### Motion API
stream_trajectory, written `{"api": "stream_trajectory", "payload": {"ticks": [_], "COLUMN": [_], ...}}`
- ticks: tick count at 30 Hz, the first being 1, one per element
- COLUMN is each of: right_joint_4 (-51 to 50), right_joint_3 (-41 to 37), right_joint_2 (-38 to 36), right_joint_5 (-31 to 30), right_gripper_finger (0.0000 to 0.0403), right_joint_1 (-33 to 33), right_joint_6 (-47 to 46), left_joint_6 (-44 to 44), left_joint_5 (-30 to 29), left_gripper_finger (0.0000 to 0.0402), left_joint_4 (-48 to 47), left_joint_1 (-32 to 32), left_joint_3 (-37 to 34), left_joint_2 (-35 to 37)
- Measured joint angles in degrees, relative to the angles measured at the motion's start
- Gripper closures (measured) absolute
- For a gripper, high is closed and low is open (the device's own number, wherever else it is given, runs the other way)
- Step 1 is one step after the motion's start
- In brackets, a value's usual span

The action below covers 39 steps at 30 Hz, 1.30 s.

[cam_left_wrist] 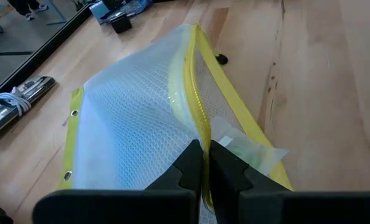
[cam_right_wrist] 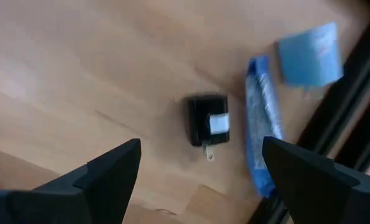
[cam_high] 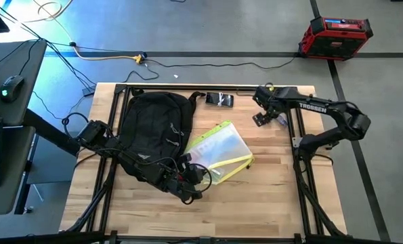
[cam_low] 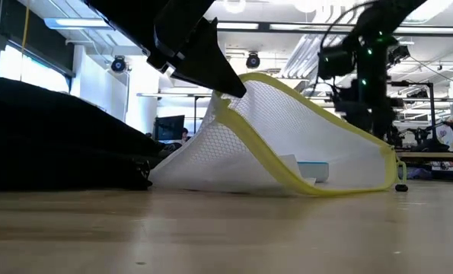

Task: Unpack backpack
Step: Put the black charger adapter into the transparent zip bag

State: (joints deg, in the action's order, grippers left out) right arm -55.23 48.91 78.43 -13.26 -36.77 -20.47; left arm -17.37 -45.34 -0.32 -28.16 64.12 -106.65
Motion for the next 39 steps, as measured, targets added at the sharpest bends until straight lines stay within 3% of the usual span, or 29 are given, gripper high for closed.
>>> {"api": "stream_trajectory", "payload": {"ticks": [6, 10, 21, 29, 39], "right_joint_4": [9.44, 15.86, 27.39, 29.27, 30.27], "right_joint_3": [-8.02, -11.94, -14.14, -14.14, -14.14], "right_joint_2": [0.04, 0.06, 0.04, 0.04, 0.04], "right_joint_5": [2.78, -0.92, -2.16, -0.7, -0.7], "right_gripper_finger": [0.0082, 0.0091, 0.0116, 0.0117, 0.0117], "right_joint_1": [0.0, 0.0, -0.92, -3.83, -3.58], "right_joint_6": [0.95, 1.3, -1.44, -12.71, -13.83], "left_joint_6": [0.0, 0.0, 0.0, 0.0, 0.0], "left_joint_5": [0.22, 0.26, 0.34, 1.31, 1.33], "left_gripper_finger": [0.0402, 0.0402, 0.0402, 0.0402, 0.0402], "left_joint_4": [0.09, 0.11, 0.15, 0.11, 0.04], "left_joint_1": [0.34, 0.46, 0.72, 0.76, 0.76], "left_joint_3": [0.0, 0.0, 0.0, 0.0, 0.0], "left_joint_2": [0.0, 0.0, 0.0, 0.0, 0.0]}}
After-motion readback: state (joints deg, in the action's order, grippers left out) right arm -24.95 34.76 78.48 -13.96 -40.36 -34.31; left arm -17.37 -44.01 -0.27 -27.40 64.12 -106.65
